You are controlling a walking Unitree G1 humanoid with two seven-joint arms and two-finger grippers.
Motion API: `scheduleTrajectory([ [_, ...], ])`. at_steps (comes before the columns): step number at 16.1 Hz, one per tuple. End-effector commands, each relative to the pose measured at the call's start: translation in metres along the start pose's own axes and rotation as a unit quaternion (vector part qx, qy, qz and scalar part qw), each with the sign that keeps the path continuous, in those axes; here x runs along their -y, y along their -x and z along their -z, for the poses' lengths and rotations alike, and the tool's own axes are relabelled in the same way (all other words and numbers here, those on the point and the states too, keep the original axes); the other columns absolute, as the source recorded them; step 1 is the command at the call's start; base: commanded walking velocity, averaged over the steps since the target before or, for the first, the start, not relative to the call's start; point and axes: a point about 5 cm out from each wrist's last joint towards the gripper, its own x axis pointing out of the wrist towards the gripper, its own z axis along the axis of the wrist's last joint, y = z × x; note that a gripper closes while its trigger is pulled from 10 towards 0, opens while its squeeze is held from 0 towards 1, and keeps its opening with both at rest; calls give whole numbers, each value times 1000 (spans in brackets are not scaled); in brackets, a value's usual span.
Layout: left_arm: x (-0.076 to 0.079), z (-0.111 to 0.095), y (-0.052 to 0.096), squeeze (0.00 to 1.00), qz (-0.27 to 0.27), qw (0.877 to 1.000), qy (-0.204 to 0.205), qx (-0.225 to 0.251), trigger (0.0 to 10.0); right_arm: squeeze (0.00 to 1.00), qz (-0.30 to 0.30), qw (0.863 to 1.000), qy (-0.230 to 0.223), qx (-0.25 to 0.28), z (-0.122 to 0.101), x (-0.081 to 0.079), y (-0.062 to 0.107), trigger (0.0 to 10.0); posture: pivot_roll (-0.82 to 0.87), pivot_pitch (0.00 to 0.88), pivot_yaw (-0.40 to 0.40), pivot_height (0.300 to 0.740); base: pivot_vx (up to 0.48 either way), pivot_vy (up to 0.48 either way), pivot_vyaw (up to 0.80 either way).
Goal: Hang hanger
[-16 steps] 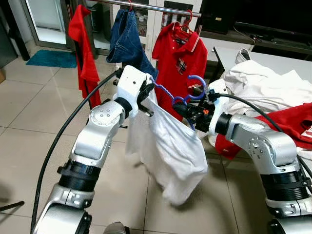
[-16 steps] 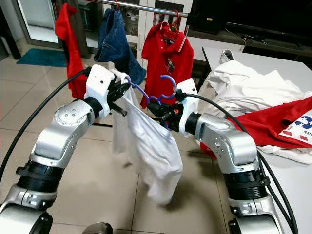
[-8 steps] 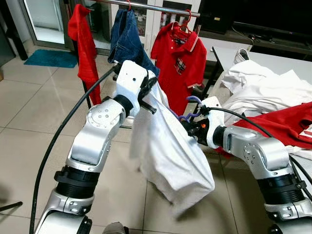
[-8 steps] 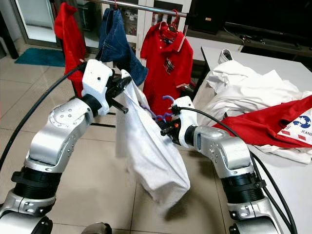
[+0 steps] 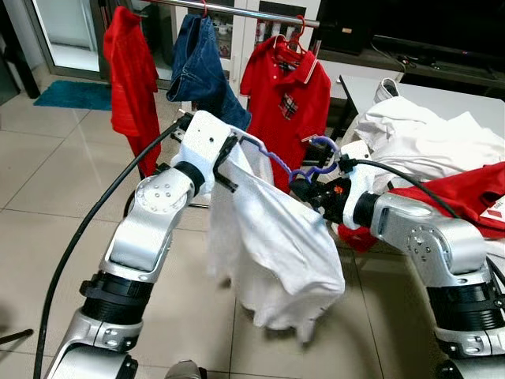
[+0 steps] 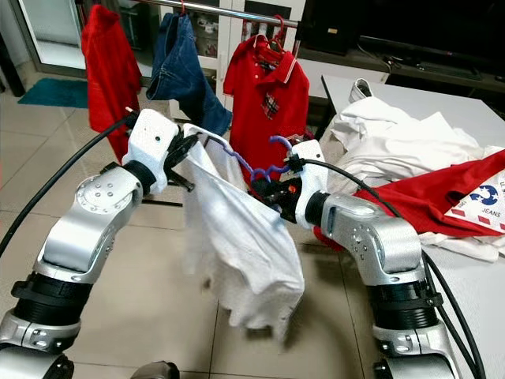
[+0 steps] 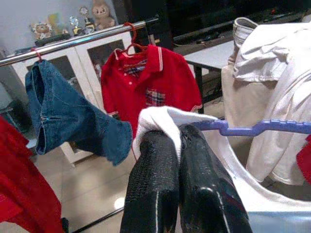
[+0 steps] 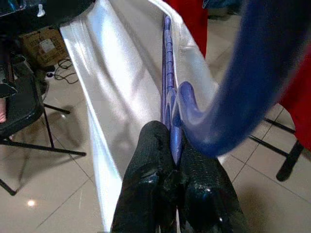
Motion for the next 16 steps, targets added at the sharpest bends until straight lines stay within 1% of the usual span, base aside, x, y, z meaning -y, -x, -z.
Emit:
scheduleTrajectory([
  [1, 7, 0, -1, 0, 17, 1000, -12, -5, 0, 0, 6, 1000, 11, 14, -11, 1, 6, 10000, 79, 0, -100, 740, 0, 0, 0],
  [2, 16, -1, -2, 0, 46, 999, -5, 0, 9725, 0, 3, 1000, 11, 20, -13, 1, 5, 10000, 81, 0, -102, 740, 0, 0, 0],
  [3, 22, -3, -3, 0, 61, 998, -1, 4, 10000, 0, -1, 1000, 12, 22, -14, -1, 4, 10000, 82, 0, -103, 740, 0, 0, 0],
  [4, 26, -5, -3, 0, 72, 997, 12, 13, 10000, 0, -7, 1000, 13, 23, -15, -3, 2, 10000, 83, 0, -103, 740, 0, 0, 0],
  [5, 26, -5, -3, 0, 75, 997, 16, 14, 10000, 0, -8, 1000, 13, 23, -15, -3, 2, 10000, 83, 0, -103, 740, 0, 0, 0],
  [6, 29, -8, 0, 1000, 98, 994, 34, 19, 10000, 0, -10, 1000, 13, 25, -15, -3, 1, 10000, 87, 0, -104, 740, 0, 0, 0],
  [9, 28, -7, 5, 1000, 109, 994, 16, 7, 10000, 0, -8, 999, 13, 28, -16, -2, 0, 10000, 91, 0, -103, 740, 0, 0, 0],
  [10, 29, -8, 9, 1000, 122, 993, 7, 4, 10000, 0, -6, 999, 14, 29, -16, -1, 0, 10000, 91, 0, -101, 740, 0, 0, 0],
  [11, 29, -10, 12, 1000, 132, 991, 8, 3, 10000, 0, -6, 999, 14, 30, -17, -1, 0, 10000, 92, 0, -101, 740, 0, 0, 0],
  [12, 31, -15, 21, 702, 177, 984, 20, 8, 10000, 0, -5, 999, 16, 30, -17, 0, 0, 10000, 96, 0, -102, 740, 0, 0, 0],
  [13, 31, -19, 30, 0, 224, 974, 38, 18, 10000, 0, -6, 999, 18, 30, -17, 1, 0, 10000, 101, 0, -105, 740, 0, 0, 0],
  [15, 29, -25, 37, 0, 260, 964, 47, 34, 10000, 0, -9, 999, 21, 29, -17, 2, -1, 10000, 104, 0, -106, 740, 0, 0, 0],
  [16, 24, -31, 37, 0, 251, 965, 50, 48, 10000, 0, -13, 999, 26, 28, -18, 2, -2, 10000, 105, 0, -108, 740, 0, 0, 0],
])
